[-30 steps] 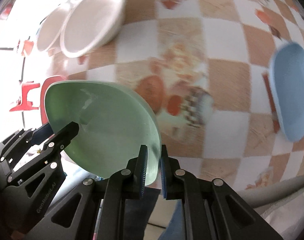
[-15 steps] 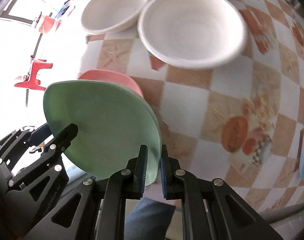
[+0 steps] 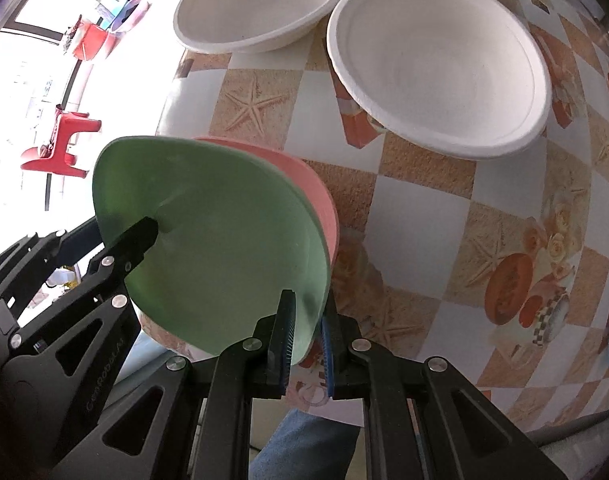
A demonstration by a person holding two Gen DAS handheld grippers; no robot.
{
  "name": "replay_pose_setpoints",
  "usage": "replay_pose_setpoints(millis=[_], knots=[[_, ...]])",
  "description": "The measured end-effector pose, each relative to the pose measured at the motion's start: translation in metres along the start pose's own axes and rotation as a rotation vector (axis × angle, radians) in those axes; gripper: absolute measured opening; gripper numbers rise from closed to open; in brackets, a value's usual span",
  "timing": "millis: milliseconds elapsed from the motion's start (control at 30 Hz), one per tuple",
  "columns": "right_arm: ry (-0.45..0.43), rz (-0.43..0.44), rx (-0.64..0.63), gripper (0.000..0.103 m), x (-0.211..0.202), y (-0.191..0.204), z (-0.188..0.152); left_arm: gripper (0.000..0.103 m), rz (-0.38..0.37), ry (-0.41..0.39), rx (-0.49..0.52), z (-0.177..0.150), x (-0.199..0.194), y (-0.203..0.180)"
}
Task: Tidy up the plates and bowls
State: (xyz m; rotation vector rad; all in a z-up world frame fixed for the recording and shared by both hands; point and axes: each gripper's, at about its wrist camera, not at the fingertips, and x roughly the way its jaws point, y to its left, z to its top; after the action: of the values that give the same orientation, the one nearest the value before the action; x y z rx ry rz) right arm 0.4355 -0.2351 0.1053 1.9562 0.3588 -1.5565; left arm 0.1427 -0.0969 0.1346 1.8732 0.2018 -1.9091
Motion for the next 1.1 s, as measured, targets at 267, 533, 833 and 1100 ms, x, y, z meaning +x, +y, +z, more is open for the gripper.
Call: replay_pose_setpoints(millis=[267, 533, 833, 1100], knots=[[-0.018, 0.036, -0.016, 0.014, -0.006, -0.027, -0.008, 0.073, 0.013, -0.037, 0.092, 0.001, 0.008, -0.009], [-0.046, 0.009, 0.03, 0.068, -0.018, -0.082, -0.022, 0.079, -0.007, -0.022, 0.115, -0.004, 0.006, -0.019], [-0.093, -0.058, 0.115, 0.096, -0.042, -0.166, -0.048, 0.079, -0.139, 0.054, 0.259, -0.005, -0.011, -0.089], [-0.105, -0.145, 0.234, 0.096, -0.051, -0.246, -0.076, 0.079, -0.218, 0.15, 0.466, -0.012, -0.017, -0.182]])
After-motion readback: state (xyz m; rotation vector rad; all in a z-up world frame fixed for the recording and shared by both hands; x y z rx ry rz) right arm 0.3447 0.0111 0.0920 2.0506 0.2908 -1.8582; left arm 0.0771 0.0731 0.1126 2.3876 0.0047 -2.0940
